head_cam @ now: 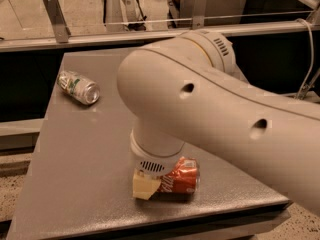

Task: Place coke can upright

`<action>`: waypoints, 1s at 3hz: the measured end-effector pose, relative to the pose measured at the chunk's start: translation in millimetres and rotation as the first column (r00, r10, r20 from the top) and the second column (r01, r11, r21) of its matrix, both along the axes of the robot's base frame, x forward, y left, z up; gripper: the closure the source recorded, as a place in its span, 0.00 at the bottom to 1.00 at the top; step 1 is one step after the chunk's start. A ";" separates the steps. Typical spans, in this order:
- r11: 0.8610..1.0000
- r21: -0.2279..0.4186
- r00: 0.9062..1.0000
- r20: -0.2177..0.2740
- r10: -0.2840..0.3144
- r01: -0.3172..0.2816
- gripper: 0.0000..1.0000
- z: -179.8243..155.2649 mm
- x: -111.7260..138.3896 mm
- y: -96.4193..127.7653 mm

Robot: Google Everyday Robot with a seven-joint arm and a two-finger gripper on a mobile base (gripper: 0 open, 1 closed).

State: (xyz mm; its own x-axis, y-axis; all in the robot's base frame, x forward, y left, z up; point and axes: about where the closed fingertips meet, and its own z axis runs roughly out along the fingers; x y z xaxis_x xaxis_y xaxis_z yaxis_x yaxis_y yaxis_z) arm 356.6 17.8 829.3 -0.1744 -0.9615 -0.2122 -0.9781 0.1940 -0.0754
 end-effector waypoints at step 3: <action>0.869 0.491 0.992 0.128 0.003 -0.066 1.00 89.2 88.5 1.7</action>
Offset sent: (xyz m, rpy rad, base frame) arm 0.1022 0.0101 0.1295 0.6132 -0.1426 0.0936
